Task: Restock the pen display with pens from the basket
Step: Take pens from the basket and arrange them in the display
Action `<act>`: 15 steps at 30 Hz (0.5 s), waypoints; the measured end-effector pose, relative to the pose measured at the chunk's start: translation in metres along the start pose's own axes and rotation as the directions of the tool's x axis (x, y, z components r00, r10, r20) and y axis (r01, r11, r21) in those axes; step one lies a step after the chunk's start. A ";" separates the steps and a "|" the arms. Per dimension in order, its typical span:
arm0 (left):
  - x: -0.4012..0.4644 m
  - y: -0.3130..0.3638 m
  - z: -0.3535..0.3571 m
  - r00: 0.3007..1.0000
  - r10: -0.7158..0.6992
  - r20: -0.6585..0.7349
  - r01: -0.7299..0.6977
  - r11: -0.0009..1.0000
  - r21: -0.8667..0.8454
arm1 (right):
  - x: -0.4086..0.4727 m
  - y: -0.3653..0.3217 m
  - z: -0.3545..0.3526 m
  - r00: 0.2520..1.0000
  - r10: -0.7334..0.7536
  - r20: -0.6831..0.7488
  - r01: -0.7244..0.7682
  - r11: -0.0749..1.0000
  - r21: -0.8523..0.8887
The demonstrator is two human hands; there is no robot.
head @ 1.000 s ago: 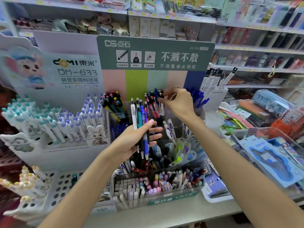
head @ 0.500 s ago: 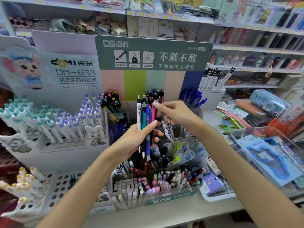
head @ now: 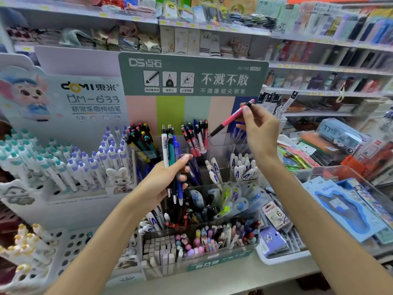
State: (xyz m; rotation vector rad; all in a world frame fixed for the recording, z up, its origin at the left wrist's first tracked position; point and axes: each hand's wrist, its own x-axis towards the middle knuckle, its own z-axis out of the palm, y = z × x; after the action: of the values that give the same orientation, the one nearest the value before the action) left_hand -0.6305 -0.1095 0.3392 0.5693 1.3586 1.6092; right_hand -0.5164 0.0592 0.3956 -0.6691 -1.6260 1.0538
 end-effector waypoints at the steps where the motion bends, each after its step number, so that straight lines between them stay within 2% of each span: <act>1: 0.000 0.000 -0.001 1.000 -0.007 0.001 0.007 1.000 -0.009 | 0.001 0.003 0.006 0.999 -0.038 0.029 0.039 0.997 -0.060; 4: -0.001 0.002 -0.001 0.999 -0.034 0.013 0.034 0.999 -0.033 | 0.003 0.015 0.022 0.980 -0.063 0.188 0.109 0.963 -0.246; 7: -0.004 0.004 -0.001 0.998 -0.058 0.036 0.060 0.997 -0.048 | 0.002 0.021 0.035 0.951 -0.049 0.307 0.148 0.939 -0.311; 11: -0.007 0.007 -0.002 0.997 -0.078 0.028 0.081 0.990 -0.118 | 0.008 0.021 0.045 0.949 -0.037 0.314 0.167 0.903 -0.397; 15: -0.007 0.008 -0.003 0.997 -0.069 0.023 0.072 0.980 -0.184 | 0.007 0.019 0.051 0.947 -0.043 0.317 0.239 0.753 -0.613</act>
State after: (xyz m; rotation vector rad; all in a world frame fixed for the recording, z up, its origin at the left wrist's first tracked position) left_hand -0.6324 -0.1166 0.3475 0.4181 1.1890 1.6480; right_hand -0.5685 0.0582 0.3787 -0.8445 -2.2945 0.4581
